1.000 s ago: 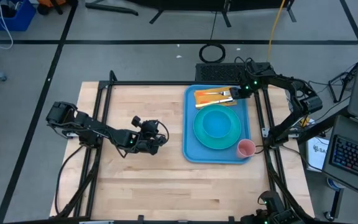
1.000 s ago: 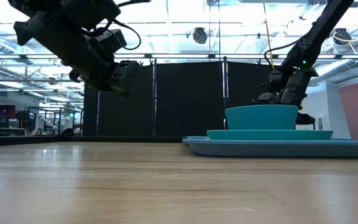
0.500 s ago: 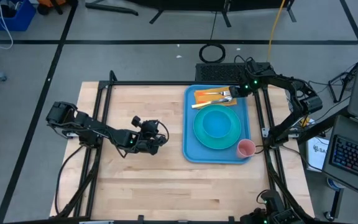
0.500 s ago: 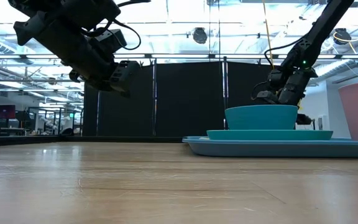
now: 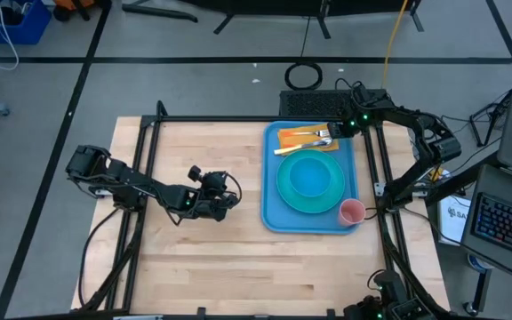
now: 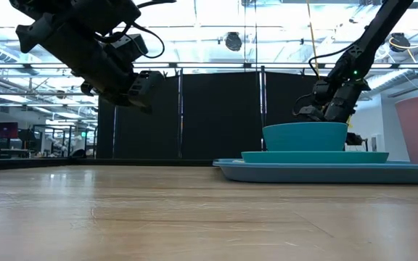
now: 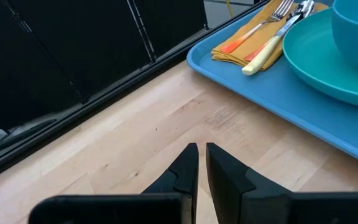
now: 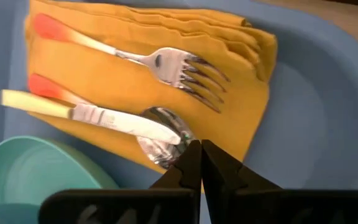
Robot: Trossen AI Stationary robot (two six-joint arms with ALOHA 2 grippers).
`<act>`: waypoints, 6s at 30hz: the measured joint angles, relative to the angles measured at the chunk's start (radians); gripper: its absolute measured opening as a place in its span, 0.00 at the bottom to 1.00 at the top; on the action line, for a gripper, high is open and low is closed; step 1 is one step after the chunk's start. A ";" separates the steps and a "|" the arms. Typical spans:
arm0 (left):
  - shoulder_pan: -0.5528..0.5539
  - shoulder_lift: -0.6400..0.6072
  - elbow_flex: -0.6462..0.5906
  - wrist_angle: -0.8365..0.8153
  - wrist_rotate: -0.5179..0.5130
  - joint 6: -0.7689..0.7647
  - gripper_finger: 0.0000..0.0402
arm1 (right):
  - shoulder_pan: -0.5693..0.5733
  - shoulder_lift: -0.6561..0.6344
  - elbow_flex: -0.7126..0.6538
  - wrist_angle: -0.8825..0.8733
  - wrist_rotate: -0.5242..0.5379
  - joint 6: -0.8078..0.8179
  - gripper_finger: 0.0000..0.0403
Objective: Set up tray
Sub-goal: Adjust the orange spoon on the yellow table napkin on the blue serving tray, then adjust the yellow table knife on the yellow table napkin on the blue serving tray
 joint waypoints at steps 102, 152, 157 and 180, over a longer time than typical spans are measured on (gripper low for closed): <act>0.000 0.000 0.000 0.014 0.000 0.017 0.09 | -0.047 -0.001 -0.085 0.226 -0.038 0.103 0.00; 0.000 0.000 -0.001 0.015 0.007 0.016 0.09 | 0.171 -0.137 -0.042 0.290 -0.168 -0.050 0.15; 0.000 0.000 -0.001 0.015 0.007 0.021 0.09 | 0.256 -0.137 0.019 0.285 -0.164 -0.107 0.15; -0.001 0.000 -0.001 0.018 0.031 0.041 0.09 | 0.662 -0.157 0.062 0.611 -0.050 -0.111 0.00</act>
